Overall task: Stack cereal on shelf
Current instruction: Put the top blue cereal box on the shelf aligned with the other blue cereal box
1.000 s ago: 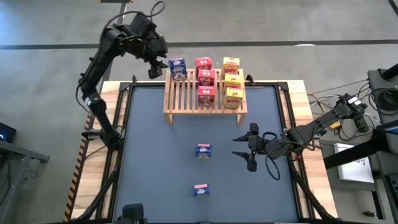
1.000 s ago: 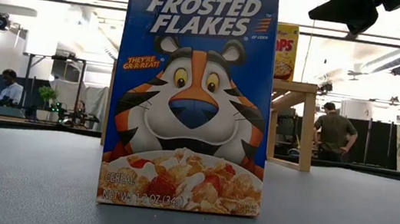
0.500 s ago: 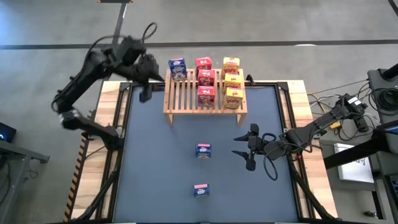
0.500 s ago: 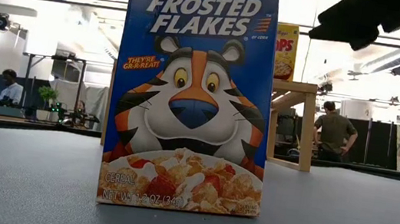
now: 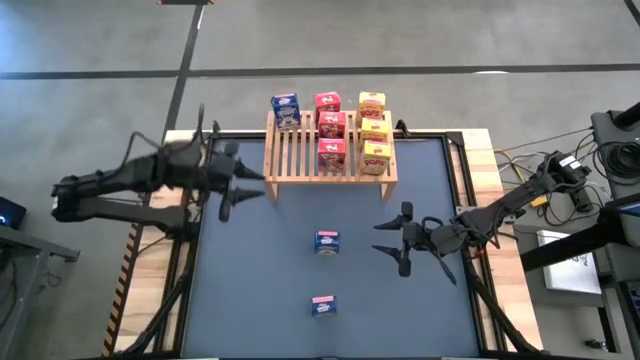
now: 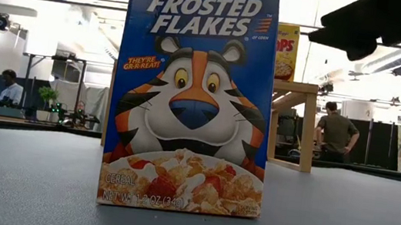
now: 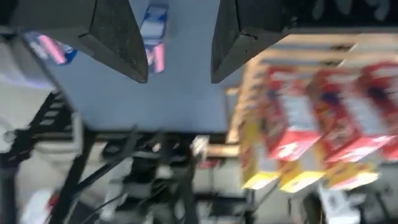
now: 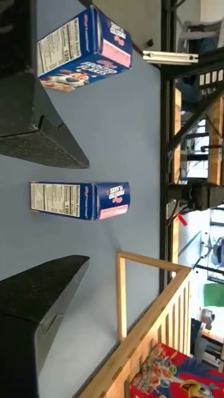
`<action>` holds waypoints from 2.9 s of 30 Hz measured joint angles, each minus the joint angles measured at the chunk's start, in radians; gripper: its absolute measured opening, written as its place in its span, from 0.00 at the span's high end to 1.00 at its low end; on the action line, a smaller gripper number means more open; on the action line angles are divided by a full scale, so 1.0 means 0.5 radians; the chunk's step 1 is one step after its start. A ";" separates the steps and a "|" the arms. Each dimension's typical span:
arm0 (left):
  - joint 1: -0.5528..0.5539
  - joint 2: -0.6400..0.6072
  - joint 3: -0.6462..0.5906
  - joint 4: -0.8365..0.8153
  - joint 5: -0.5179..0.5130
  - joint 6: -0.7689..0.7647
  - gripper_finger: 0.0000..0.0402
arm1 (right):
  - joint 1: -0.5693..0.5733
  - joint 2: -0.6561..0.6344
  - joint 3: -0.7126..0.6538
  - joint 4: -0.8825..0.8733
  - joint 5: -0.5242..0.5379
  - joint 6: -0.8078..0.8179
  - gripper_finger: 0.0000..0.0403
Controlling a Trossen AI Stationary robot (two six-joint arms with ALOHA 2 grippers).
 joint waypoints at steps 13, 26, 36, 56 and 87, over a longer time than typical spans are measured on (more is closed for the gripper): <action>-0.738 0.017 -0.652 1.124 -0.768 0.079 0.61 | -0.009 0.329 -0.089 0.498 0.023 -0.162 0.43; -0.859 0.530 -0.714 1.685 -0.808 0.201 0.61 | -0.183 1.074 0.255 0.640 -0.012 -0.157 0.43; -0.885 0.658 -0.572 1.545 -0.807 0.210 0.61 | -0.357 1.224 0.200 0.959 -0.218 -0.091 0.43; -0.885 0.691 -0.573 1.541 -0.807 0.207 0.61 | -0.499 1.576 0.200 1.371 -0.613 -0.066 0.50; -0.881 0.818 -0.574 1.633 -0.809 0.371 0.60 | -0.444 0.899 0.195 0.896 -0.622 -0.196 0.65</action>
